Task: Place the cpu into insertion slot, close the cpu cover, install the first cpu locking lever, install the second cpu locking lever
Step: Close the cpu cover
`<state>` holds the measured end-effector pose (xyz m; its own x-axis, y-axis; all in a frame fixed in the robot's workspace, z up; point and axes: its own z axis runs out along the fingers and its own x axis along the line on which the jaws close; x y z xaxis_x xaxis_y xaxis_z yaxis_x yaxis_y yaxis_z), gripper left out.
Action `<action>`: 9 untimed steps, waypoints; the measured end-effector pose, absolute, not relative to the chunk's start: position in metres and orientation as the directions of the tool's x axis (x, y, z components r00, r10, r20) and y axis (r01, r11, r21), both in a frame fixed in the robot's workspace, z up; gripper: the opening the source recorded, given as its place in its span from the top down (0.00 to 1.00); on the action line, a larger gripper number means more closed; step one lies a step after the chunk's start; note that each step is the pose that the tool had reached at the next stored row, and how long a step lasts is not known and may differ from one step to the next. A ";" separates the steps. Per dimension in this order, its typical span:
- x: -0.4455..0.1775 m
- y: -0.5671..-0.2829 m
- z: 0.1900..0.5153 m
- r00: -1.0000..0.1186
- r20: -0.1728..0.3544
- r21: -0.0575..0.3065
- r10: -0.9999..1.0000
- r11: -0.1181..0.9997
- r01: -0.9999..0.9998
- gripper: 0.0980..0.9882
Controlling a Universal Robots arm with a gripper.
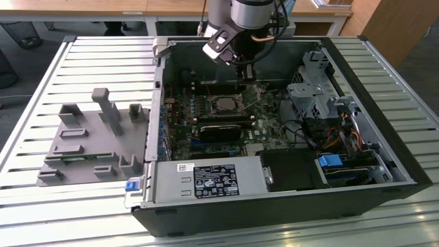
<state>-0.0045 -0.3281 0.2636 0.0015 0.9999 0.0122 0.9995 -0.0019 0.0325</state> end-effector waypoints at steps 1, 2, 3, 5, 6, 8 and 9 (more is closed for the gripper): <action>-0.003 -0.328 0.263 0.001 0.012 0.032 1.000 -0.001 0.999 0.98; 0.000 -0.328 0.263 -0.001 0.012 0.032 1.000 0.000 1.000 0.98; 0.002 -0.327 0.263 -0.001 0.012 0.031 1.000 0.000 1.000 0.98; 0.007 -0.325 0.262 -0.001 0.012 0.030 1.000 0.001 1.000 0.98; 0.010 -0.325 0.262 -0.001 0.012 0.029 1.000 0.000 1.000 0.98; 0.015 -0.324 0.261 -0.001 0.012 0.027 1.000 0.001 1.000 0.98; 0.018 -0.323 0.261 -0.001 0.012 0.026 1.000 0.001 1.000 0.98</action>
<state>0.0175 -0.3232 0.2608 -0.0009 0.9999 0.0119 0.9997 0.0005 0.0256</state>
